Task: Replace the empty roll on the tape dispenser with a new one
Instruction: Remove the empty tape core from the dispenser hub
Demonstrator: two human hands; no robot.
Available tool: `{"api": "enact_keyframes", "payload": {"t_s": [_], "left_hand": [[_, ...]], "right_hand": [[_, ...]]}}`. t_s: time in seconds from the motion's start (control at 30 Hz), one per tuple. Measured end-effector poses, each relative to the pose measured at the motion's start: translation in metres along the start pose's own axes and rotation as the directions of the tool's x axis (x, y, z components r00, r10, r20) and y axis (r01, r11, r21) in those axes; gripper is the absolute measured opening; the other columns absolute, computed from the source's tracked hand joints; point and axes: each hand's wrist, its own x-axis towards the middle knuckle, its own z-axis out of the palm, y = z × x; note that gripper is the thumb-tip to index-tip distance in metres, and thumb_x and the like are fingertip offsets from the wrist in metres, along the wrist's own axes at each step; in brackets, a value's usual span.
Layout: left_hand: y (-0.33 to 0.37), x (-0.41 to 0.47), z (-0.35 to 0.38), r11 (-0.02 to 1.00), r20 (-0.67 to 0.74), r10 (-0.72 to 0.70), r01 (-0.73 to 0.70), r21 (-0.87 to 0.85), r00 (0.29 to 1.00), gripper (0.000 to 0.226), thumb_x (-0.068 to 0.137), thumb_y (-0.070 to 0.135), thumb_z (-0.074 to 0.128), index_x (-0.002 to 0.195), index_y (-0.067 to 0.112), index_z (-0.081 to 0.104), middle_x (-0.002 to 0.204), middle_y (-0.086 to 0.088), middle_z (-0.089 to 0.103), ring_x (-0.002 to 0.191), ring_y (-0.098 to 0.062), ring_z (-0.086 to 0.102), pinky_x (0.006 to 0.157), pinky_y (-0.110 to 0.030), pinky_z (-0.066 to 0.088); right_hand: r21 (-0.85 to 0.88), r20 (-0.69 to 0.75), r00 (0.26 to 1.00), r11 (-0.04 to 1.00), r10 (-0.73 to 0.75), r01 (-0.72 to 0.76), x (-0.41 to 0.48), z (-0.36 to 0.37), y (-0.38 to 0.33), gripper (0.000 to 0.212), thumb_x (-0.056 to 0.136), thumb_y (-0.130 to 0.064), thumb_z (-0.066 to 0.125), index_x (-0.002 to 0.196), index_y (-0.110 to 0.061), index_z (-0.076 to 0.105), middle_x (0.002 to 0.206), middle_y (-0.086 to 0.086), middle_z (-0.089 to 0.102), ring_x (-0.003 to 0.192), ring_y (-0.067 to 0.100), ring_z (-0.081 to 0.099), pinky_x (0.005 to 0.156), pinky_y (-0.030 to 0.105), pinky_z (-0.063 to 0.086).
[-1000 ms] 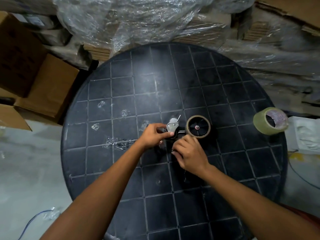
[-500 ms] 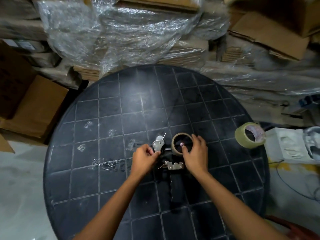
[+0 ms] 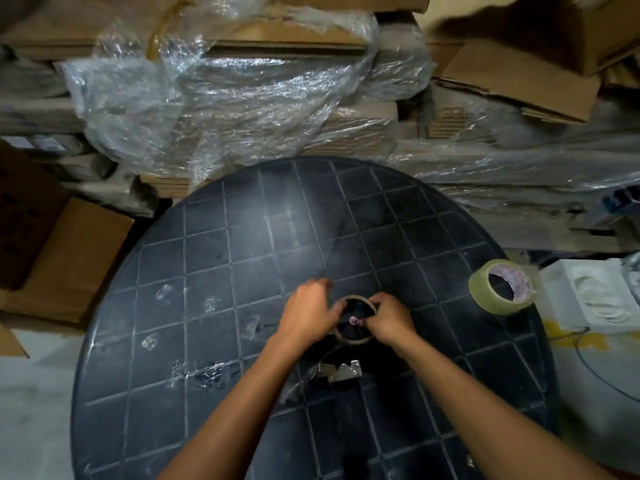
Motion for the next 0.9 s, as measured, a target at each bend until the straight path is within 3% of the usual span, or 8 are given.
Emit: {"api": "enact_keyframes", "payload": {"t_s": [0.07, 0.13, 0.23, 0.4, 0.53, 0.63, 0.77, 0.9], "left_hand": [[0.004, 0.026, 0.011, 0.997, 0.237, -0.012, -0.007, 0.079, 0.971, 0.046, 0.083, 0.034, 0.068, 0.117, 0.003, 0.063, 0.12, -0.02, 0.063, 0.111, -0.036, 0.06, 0.087, -0.038, 0.05], [0.006, 0.045, 0.018, 0.991, 0.415, -0.032, -0.025, 0.131, 0.909, 0.039, 0.082, 0.032, 0.071, 0.104, 0.0, 0.067, 0.107, -0.022, 0.068, 0.1, -0.034, 0.065, 0.076, -0.033, 0.048], [0.0, 0.065, 0.022, 0.986, 0.52, -0.08, -0.01, 0.168, 0.851, 0.033, 0.081, 0.028, 0.07, 0.097, 0.0, 0.07, 0.095, -0.019, 0.07, 0.087, -0.03, 0.066, 0.07, -0.03, 0.047], [-0.006, 0.076, 0.026, 0.992, 0.555, -0.09, 0.027, 0.121, 0.827, 0.02, 0.077, 0.016, 0.069, 0.089, 0.0, 0.069, 0.079, -0.012, 0.064, 0.069, -0.023, 0.057, 0.061, -0.029, 0.047], [-0.011, 0.073, 0.031, 0.997, 0.55, -0.076, 0.063, 0.042, 0.832, 0.008, 0.077, 0.012, 0.067, 0.074, 0.008, 0.061, 0.066, -0.005, 0.057, 0.065, -0.023, 0.054, 0.057, -0.027, 0.043], [-0.013, 0.071, 0.033, 0.995, 0.517, -0.076, 0.094, -0.009, 0.852, 0.017, 0.077, 0.011, 0.067, 0.088, -0.002, 0.065, 0.077, -0.01, 0.062, 0.074, -0.024, 0.058, 0.063, -0.034, 0.049], [-0.012, 0.067, 0.033, 0.995, 0.48, -0.074, 0.096, -0.02, 0.874, 0.027, 0.077, 0.011, 0.068, 0.099, -0.005, 0.066, 0.097, -0.024, 0.069, 0.078, -0.023, 0.06, 0.076, -0.045, 0.057], [-0.008, 0.065, 0.03, 0.995, 0.474, -0.077, 0.095, -0.013, 0.877, 0.021, 0.075, 0.01, 0.066, 0.093, -0.002, 0.068, 0.085, -0.018, 0.068, 0.076, -0.024, 0.061, 0.068, -0.037, 0.054]], "right_hand": [[-0.053, 0.071, 0.997, 0.999, -0.004, 0.008, 0.004, -0.003, -0.002, 0.038, 0.071, -0.02, 0.086, 0.105, -0.012, 0.07, 0.105, 0.009, 0.074, 0.097, 0.025, 0.069, 0.081, 0.032, 0.056], [-0.077, 0.106, 0.994, 0.997, 0.003, 0.005, 0.006, -0.004, -0.004, 0.04, 0.072, -0.018, 0.084, 0.108, -0.008, 0.069, 0.108, 0.012, 0.073, 0.101, 0.028, 0.068, 0.083, 0.034, 0.057], [-0.035, 0.125, 0.992, 0.999, 0.026, -0.022, 0.006, -0.001, -0.005, 0.04, 0.074, -0.019, 0.082, 0.108, -0.005, 0.067, 0.107, 0.015, 0.072, 0.098, 0.031, 0.069, 0.077, 0.036, 0.056], [0.034, 0.127, 0.991, 0.998, 0.051, -0.056, 0.007, 0.001, -0.004, 0.031, 0.078, -0.015, 0.079, 0.103, -0.004, 0.066, 0.104, 0.016, 0.071, 0.098, 0.03, 0.068, 0.071, 0.034, 0.052], [0.075, 0.13, 0.989, 0.994, 0.072, -0.082, 0.005, 0.003, -0.002, 0.023, 0.079, -0.015, 0.078, 0.091, -0.009, 0.06, 0.102, 0.016, 0.07, 0.1, 0.032, 0.068, 0.08, 0.04, 0.057], [0.096, 0.109, 0.989, 0.989, 0.1, -0.111, 0.004, 0.005, -0.002, 0.033, 0.078, -0.017, 0.08, 0.104, -0.002, 0.066, 0.108, 0.018, 0.071, 0.1, 0.032, 0.068, 0.083, 0.044, 0.06], [0.078, 0.068, 0.991, 0.99, 0.111, -0.116, 0.0, 0.004, -0.001, 0.039, 0.077, -0.021, 0.081, 0.109, -0.004, 0.068, 0.111, 0.015, 0.071, 0.103, 0.03, 0.068, 0.084, 0.037, 0.058], [0.036, 0.042, 0.991, 0.991, 0.128, -0.129, -0.004, 0.0, -0.006, 0.043, 0.075, -0.025, 0.082, 0.111, -0.006, 0.069, 0.115, 0.013, 0.072, 0.106, 0.028, 0.068, 0.084, 0.034, 0.057]]}}
